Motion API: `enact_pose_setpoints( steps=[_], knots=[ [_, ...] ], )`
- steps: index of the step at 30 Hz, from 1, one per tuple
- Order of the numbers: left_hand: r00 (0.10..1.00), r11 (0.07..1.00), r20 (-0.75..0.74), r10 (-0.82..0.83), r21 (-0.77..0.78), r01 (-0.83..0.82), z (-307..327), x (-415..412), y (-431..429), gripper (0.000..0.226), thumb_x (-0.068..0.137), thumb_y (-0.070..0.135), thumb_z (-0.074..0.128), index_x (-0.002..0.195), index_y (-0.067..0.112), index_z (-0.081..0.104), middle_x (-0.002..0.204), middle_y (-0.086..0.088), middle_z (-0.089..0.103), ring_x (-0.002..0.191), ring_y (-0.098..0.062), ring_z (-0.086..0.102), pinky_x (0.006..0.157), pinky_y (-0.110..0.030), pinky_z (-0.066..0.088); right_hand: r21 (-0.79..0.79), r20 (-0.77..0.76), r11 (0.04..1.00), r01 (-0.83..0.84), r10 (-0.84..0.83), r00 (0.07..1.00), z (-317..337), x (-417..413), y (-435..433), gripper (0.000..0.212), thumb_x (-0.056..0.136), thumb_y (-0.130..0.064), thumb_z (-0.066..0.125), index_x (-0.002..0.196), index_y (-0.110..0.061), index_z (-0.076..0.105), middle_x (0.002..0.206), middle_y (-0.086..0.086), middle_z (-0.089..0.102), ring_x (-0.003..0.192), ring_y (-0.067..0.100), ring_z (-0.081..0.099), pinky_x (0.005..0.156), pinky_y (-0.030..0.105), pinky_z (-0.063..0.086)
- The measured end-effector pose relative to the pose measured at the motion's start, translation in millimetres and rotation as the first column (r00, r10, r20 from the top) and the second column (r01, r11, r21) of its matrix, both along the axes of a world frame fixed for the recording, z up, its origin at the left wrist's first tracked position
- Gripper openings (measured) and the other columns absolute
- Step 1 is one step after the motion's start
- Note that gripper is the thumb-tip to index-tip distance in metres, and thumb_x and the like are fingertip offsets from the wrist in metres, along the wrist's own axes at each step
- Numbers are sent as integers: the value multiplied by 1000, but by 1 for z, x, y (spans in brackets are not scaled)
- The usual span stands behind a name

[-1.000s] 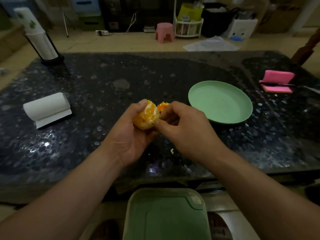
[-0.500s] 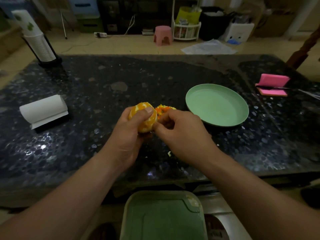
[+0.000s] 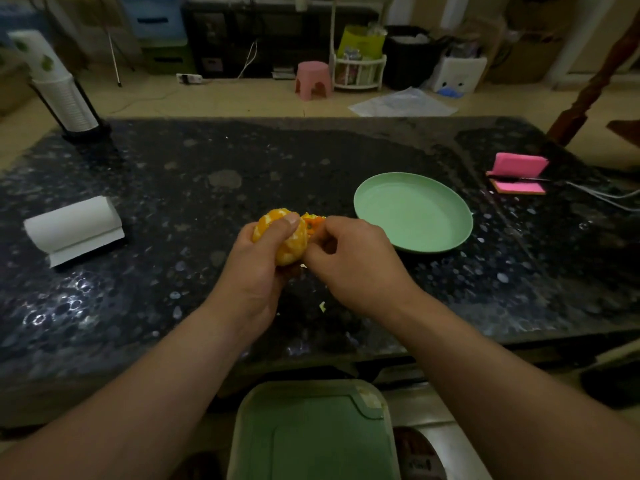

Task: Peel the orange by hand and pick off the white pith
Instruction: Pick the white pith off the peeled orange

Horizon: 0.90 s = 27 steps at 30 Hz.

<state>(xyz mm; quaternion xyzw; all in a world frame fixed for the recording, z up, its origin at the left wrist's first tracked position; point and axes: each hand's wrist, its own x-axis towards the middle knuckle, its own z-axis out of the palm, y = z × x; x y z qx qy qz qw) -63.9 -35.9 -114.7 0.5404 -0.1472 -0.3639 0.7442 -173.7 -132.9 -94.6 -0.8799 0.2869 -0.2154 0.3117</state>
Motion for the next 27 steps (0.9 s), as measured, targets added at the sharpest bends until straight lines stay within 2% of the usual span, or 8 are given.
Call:
enact_pose_setpoints(
  steps=[3,6,11,13,15,17,22,27],
  knots=[
    [996,999,-84,-40,-10,39,4,3,4,57,94,36,73,139,4,57,113,-12,74,104,-28,72,104,-52,53,65,-30,997,-47,49,998,7,-4,0,21,96,-42,68,82,-26,69,71,-8,68,65,8,64,59,32,53],
    [989,995,-111,-101,-10,101,8,3,9,17,100,31,64,106,17,70,98,-5,76,93,-21,70,91,-39,54,68,-53,995,-69,73,996,13,-7,1,22,99,-45,68,87,-28,69,74,-8,68,65,6,64,58,27,46],
    [993,994,-66,-100,30,102,15,-5,20,14,98,37,65,100,25,71,90,3,75,81,-12,67,75,-30,49,45,-51,995,-85,87,995,24,-14,6,16,98,-36,69,85,-25,71,75,-7,71,66,8,66,61,30,53],
    [998,997,-3,-63,48,63,21,-10,23,34,93,43,72,114,15,70,100,-4,76,85,-15,70,76,-33,55,4,-68,997,-73,73,995,26,-17,11,15,96,-34,67,86,-24,72,76,-6,70,68,9,65,64,32,55],
    [999,998,51,-18,55,15,29,-19,25,81,78,53,83,137,3,57,123,-18,73,98,-24,73,87,-46,60,-44,-82,998,-48,44,996,26,-18,15,16,95,-34,66,84,-23,71,76,-5,70,70,12,65,66,35,56],
    [994,999,110,22,45,-27,33,-25,26,98,70,57,88,139,-2,52,129,-25,68,103,-28,73,92,-52,60,-59,-88,998,-26,21,996,29,-20,17,15,95,-33,66,83,-25,68,78,-6,69,73,12,64,67,34,54],
    [983,994,165,80,66,-92,46,-39,27,49,95,41,77,121,3,61,112,-19,74,94,-24,75,86,-45,65,-44,-17,999,18,-19,1000,45,-28,16,14,95,-28,67,83,-24,72,80,-7,72,77,12,67,74,38,59],
    [997,998,77,-27,63,23,58,-39,30,47,99,29,73,133,4,52,129,-22,67,97,-23,75,78,-36,63,-30,53,999,45,-43,998,53,-34,21,10,95,-27,67,87,-25,73,77,-10,70,75,6,65,72,35,58]
  ],
)
